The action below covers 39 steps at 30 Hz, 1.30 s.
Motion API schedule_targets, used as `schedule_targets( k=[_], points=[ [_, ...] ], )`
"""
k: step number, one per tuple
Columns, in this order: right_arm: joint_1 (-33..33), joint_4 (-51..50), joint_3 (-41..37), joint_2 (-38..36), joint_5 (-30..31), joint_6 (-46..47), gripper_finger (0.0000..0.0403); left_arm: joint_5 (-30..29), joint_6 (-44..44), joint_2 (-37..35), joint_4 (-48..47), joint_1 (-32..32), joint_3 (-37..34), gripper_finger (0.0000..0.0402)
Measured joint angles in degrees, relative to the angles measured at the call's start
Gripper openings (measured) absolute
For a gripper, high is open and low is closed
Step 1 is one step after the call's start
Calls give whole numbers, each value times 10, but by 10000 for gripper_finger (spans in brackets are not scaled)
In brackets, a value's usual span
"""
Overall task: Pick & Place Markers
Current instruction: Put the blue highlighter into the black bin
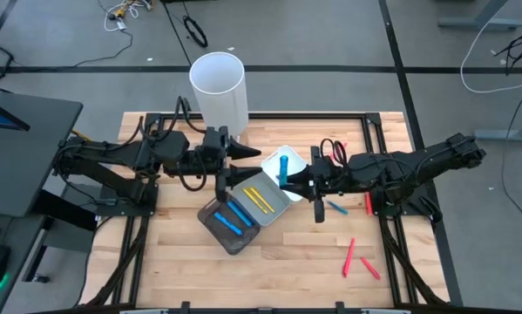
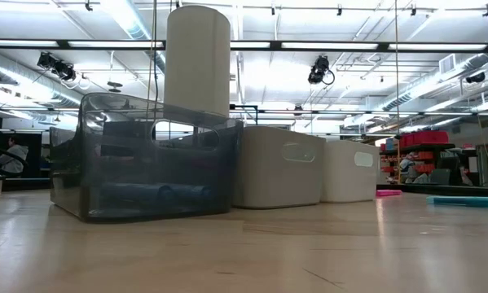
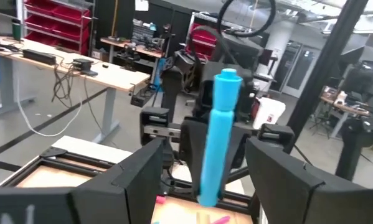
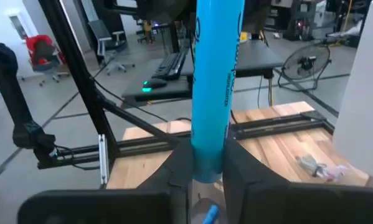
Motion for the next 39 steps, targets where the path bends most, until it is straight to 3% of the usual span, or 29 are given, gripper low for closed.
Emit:
schedule_targets(
  k=[12, 22, 33, 36, 39],
  points=[
    [-38, 37, 5, 7, -31, -3, 42, 1, 0, 14, 28, 6, 0, 236],
    [-64, -67, 158, 116, -73, -46, 42, 17, 1, 20, 33, 12, 0, 236],
    [-72, -65, 175, 126, -83, -60, 42, 38, 13, 20, 38, 4, 0, 234],
    [-72, -65, 175, 126, -83, -59, 42, 38, 15, 20, 38, 2, 0, 216],
    [-72, -64, 175, 126, -83, -53, 42, 47, 15, 20, 38, 2, 0, 173]
  ],
)
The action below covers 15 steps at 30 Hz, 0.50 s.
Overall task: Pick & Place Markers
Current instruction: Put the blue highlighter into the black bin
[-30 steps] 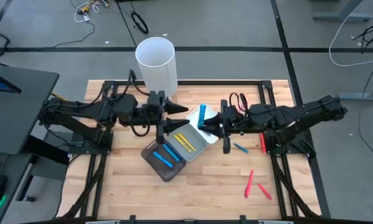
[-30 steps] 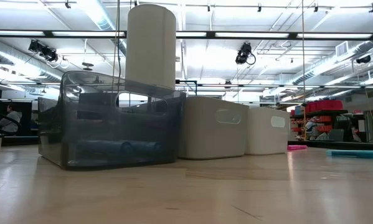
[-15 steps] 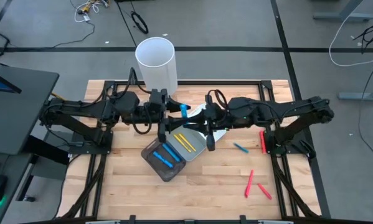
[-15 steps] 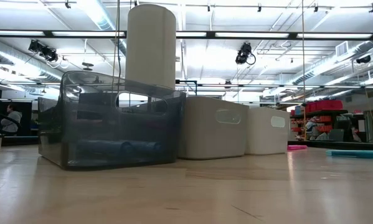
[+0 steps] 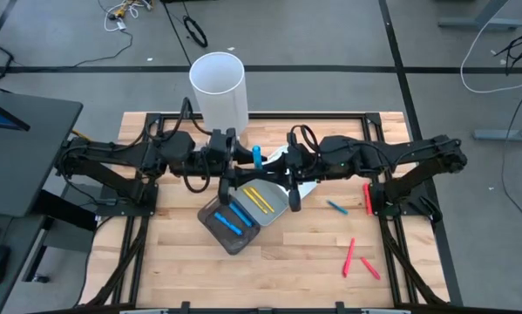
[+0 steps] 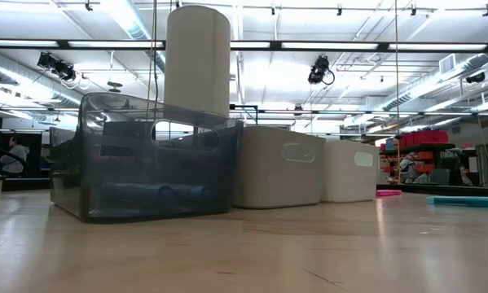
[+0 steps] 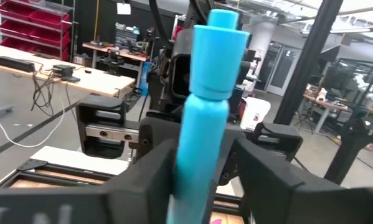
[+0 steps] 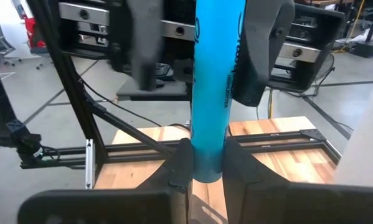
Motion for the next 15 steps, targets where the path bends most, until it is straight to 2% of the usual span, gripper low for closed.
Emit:
schedule_targets(
  k=[4, 7, 10, 15],
  points=[
    [1, 3, 0, 0, -2, 2, 42, 5, 0, 0, 0, 0, 0, 105],
    [1, 6, 0, 0, -2, 12, 42, 5, 11, 0, 0, 1, 0, 71],
    [1, 7, 0, 0, -2, 10, 59, 6, 9, 0, 0, 2, 0, 71],
    [0, 6, 0, 0, 3, 3, 137, 8, 16, -1, -1, 2, 0, 71]
  ],
)
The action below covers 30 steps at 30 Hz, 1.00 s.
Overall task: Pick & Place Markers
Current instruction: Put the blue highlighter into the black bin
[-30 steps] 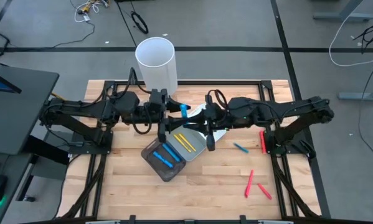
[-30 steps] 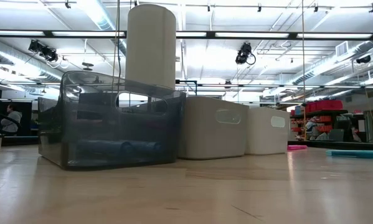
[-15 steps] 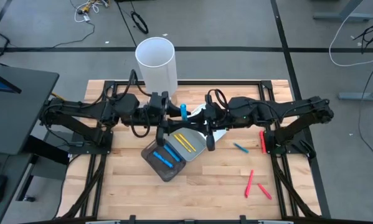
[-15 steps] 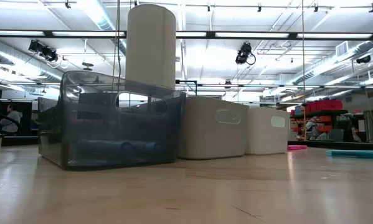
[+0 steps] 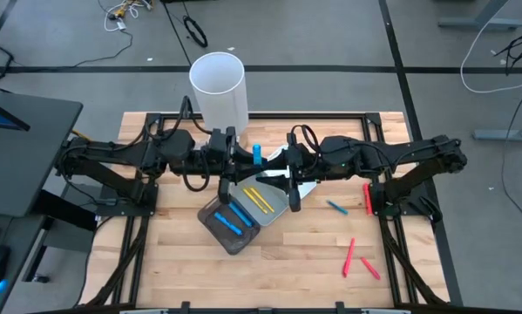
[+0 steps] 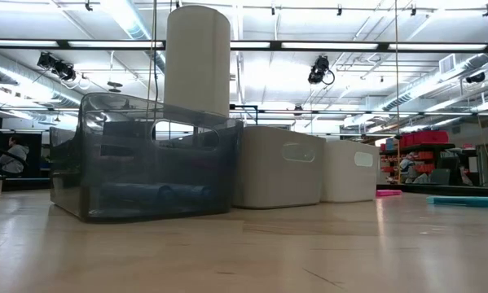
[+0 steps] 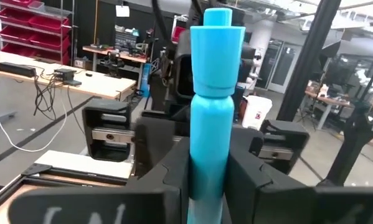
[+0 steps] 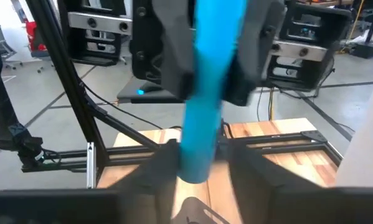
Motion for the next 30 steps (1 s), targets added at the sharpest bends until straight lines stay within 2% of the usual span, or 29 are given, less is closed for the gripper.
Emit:
schedule_targets(
  k=[7, 12, 23, 30],
  points=[
    [2, -25, 0, -20, 2, 5, 242, 5, 16, -37, -89, -1, 0, 71],
    [2, -45, -1, -33, 2, 7, 283, 13, 43, -63, -190, 0, 0, 71],
    [1, -51, 0, -41, 0, 29, 297, 33, 58, -127, -369, -1, 0, 71],
    [1, -50, -1, -41, 0, 35, 297, 39, 71, -134, -456, 0, 0, 71]
  ],
)
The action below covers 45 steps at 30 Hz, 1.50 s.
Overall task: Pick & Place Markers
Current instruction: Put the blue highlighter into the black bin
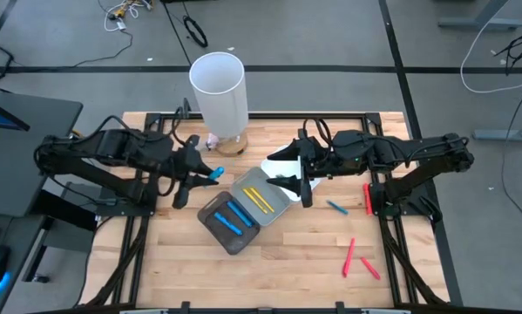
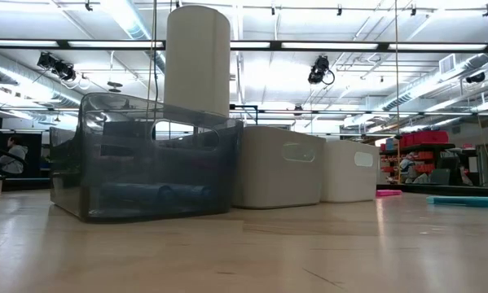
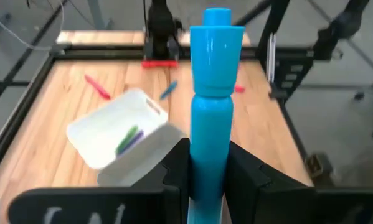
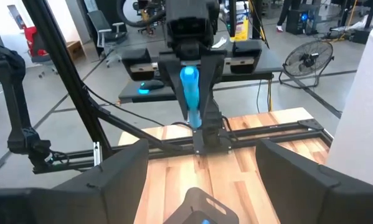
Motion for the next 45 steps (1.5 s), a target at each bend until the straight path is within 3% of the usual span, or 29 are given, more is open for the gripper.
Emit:
schedule_targets(
  k=[10, 22, 32, 45],
  points=[
    [0, 1, 0, 0, 0, 0, 297, 4, 61, 17, -75, -2, 0, 71],
    [0, -5, 0, 0, 0, 0, 297, 4, 172, 130, -196, -46, 0, 71],
    [0, -5, 0, 0, 0, 0, 298, 15, 250, 208, -210, -92, 0, 71],
    [0, -8, 0, 0, 0, 0, 297, 14, 321, 296, -201, -95, 0, 71]
  ],
)
